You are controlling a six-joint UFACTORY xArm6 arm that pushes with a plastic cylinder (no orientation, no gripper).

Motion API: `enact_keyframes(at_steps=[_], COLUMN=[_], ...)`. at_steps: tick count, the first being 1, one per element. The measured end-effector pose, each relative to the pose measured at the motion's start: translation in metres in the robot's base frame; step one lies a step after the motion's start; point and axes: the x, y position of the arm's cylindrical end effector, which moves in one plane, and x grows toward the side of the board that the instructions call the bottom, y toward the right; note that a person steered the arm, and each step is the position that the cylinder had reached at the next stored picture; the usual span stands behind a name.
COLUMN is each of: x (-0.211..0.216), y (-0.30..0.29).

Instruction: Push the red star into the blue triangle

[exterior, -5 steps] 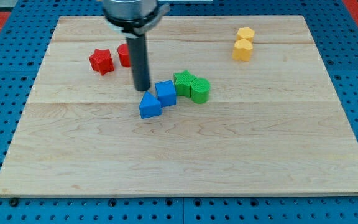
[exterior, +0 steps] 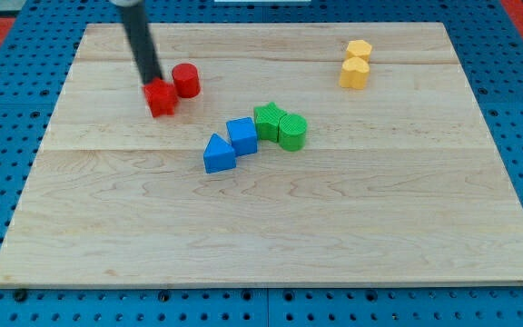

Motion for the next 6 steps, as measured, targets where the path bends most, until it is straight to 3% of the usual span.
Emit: enact_keyframes(at_steps=[1, 2, 4, 6], x=[0.054, 0.03, 0.067, 0.064], y=[0.001, -0.047, -0.074, 0.02])
